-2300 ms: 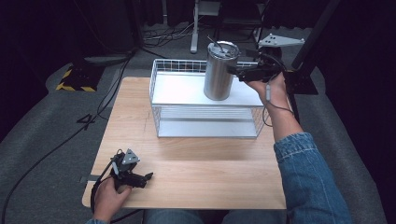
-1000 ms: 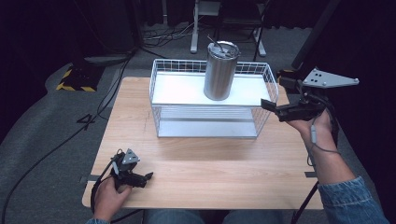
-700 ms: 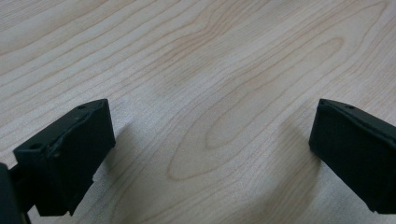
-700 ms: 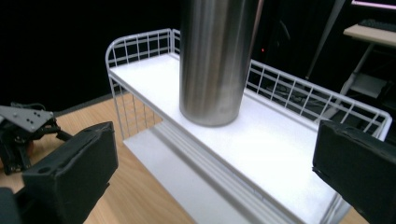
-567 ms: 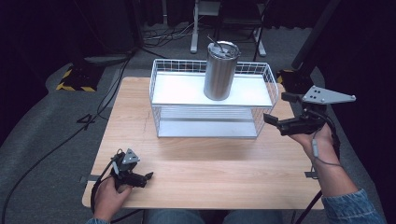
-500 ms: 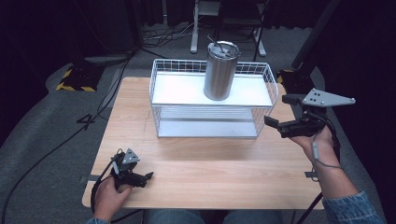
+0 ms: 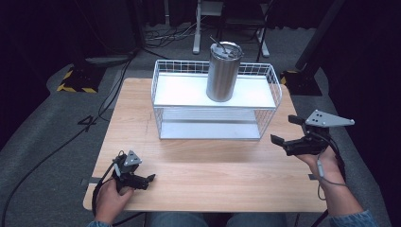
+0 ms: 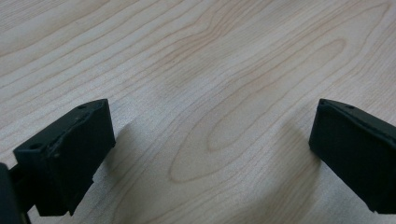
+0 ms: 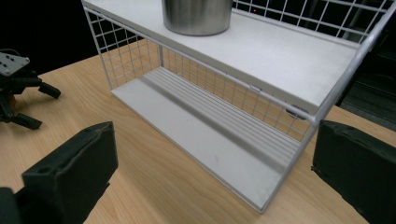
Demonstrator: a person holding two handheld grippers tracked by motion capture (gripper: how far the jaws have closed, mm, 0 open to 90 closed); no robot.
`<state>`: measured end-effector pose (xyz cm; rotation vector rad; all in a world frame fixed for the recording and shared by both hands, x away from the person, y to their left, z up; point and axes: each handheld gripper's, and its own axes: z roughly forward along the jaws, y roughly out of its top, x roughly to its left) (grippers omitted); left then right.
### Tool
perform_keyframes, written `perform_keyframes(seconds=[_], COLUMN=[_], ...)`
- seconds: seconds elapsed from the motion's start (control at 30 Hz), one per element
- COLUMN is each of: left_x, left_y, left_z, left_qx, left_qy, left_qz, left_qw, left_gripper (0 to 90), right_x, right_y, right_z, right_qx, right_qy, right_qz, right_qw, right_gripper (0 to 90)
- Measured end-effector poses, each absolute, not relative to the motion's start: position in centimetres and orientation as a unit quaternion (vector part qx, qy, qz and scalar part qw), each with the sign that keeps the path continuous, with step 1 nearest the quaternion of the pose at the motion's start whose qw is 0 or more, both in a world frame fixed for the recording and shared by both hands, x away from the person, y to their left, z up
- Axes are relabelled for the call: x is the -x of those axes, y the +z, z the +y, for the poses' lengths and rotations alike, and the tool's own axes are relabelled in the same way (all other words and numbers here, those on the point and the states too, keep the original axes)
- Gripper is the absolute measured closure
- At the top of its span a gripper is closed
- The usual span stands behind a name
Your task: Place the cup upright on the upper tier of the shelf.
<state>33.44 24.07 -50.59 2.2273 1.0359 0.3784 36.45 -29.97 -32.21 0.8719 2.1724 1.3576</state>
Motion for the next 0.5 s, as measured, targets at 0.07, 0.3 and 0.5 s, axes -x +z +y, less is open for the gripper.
perform_keyframes(seconds=[0.07, 0.3, 0.5], left_x=[-33.4, -33.5, -33.5], left_y=[-50.6, -50.6, -50.6], left_z=[24.1, 24.1, 24.1], left_qx=[-0.848, -0.848, -0.848], left_qy=[0.144, 0.144, 0.144], left_qz=[0.396, 0.396, 0.396], left_qw=[0.323, 0.323, 0.323], left_gripper=[0.6, 0.6, 0.6], right_x=[-36.3, -36.1, -35.9], right_y=[-33.1, -35.7, -37.8], right_z=[-30.2, -30.7, -30.9], right_qx=[-0.317, -0.331, -0.342], right_qy=[0.487, 0.474, 0.463], right_qz=[0.785, 0.789, 0.790], right_qw=[0.216, 0.210, 0.208], right_gripper=[0.3, 0.3, 0.3])
